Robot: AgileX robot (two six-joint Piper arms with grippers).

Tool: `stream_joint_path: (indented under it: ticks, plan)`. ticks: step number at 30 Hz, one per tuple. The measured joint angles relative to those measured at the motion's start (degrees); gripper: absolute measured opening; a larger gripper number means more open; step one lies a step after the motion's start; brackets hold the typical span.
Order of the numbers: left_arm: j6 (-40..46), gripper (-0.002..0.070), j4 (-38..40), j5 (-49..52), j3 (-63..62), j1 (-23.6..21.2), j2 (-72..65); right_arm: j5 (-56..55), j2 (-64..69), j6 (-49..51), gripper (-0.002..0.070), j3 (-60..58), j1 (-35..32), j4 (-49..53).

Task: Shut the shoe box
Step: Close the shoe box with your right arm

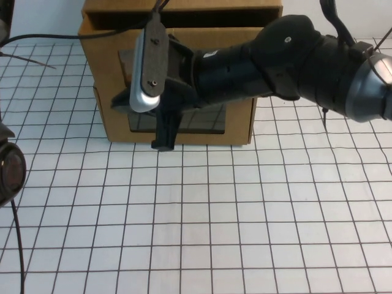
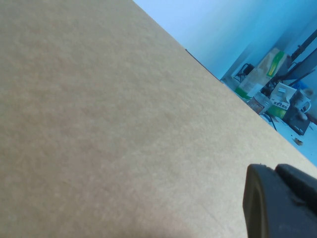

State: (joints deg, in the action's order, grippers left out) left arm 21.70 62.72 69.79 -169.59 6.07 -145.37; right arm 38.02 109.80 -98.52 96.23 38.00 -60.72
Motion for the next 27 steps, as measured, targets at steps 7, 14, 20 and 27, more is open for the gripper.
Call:
stream_joint_path:
  ticks: [7, 14, 20, 27]
  plan:
    - [0.0, -0.0002, 0.0, 0.0, 0.0, 0.0, 0.0, -3.66, -0.13, -0.2, -0.0013, 0.0, -2.06, 0.0]
    - [-0.11, -0.0002, 0.12, 0.0, 0.0, 0.04, 0.0, -7.45, 3.24, -0.41, -0.0013, 3.24, -8.13, -1.15]
    - [0.22, -0.0002, -0.71, -0.83, 0.0, 0.04, -0.13, 0.89, 6.75, 1.75, -0.0013, 9.99, -10.21, -2.42]
    - [0.22, -0.0002, -0.82, -0.83, 0.0, 0.04, -0.13, 4.35, 7.16, 10.01, -0.0013, 12.73, -10.6, 2.43]
